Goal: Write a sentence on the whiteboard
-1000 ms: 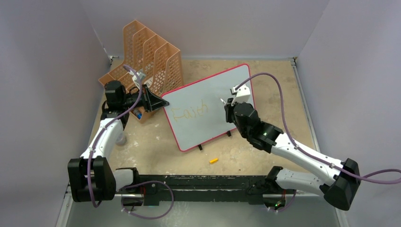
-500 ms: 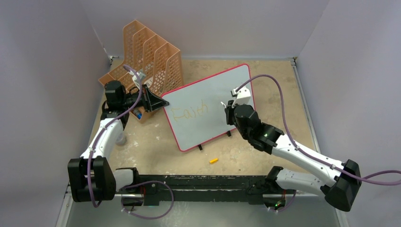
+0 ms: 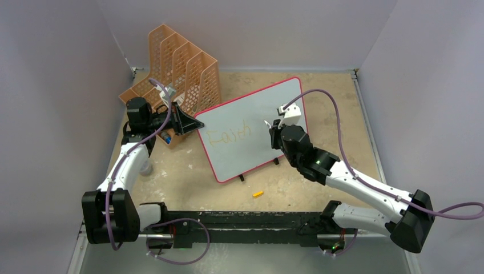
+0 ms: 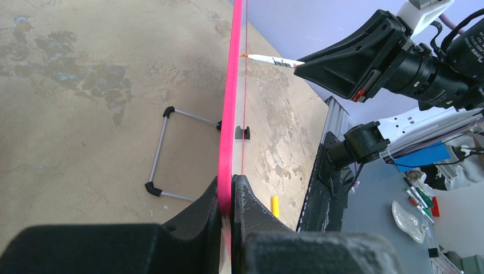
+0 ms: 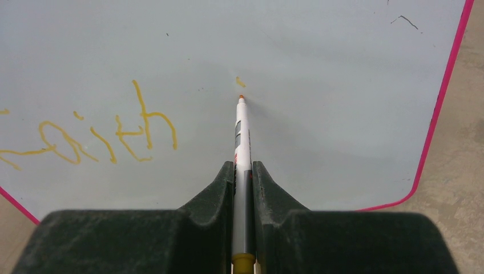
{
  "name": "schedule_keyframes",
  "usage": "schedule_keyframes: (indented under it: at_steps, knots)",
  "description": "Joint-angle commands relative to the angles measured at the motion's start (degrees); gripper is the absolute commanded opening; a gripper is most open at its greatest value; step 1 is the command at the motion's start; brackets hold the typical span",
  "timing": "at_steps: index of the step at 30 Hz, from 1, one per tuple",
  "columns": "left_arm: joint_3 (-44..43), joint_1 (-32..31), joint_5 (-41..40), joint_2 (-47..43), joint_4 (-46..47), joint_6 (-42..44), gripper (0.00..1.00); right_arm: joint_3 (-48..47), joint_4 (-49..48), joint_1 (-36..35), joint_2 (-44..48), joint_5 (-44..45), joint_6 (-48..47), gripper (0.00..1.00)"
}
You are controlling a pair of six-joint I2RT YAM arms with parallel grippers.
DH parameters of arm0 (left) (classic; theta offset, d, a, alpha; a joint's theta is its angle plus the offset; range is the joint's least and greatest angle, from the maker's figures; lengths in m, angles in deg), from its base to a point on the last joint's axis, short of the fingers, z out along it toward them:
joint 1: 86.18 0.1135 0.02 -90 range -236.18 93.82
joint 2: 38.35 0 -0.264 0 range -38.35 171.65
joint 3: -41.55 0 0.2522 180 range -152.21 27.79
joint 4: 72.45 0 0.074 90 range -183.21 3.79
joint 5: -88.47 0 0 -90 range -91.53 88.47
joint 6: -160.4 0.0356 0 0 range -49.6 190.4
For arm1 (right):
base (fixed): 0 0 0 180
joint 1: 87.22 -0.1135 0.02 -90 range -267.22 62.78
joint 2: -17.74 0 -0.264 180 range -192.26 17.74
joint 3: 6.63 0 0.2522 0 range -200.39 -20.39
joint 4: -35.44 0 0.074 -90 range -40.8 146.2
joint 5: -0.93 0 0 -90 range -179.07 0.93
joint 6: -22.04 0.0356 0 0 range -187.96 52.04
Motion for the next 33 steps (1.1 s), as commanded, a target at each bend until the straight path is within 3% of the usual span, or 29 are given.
schedule_keyframes:
  at_steps: [1,17,33]
  knots:
    - [-2.4,0.8,-0.2,-0.1,4.0,3.4,0.00,-0.7,-2.8,0.3,-0.4,1.0,-0.3,0.00]
    - [-2.4,0.7,-0.1,0.0,4.0,3.4,0.00,-0.4,5.4,0.3,1.1,-1.3,2.9,0.00]
    - [-2.3,0.8,-0.2,-0.3,4.1,3.5,0.00,-2.6,7.1,0.3,2.7,-0.5,3.2,0.00]
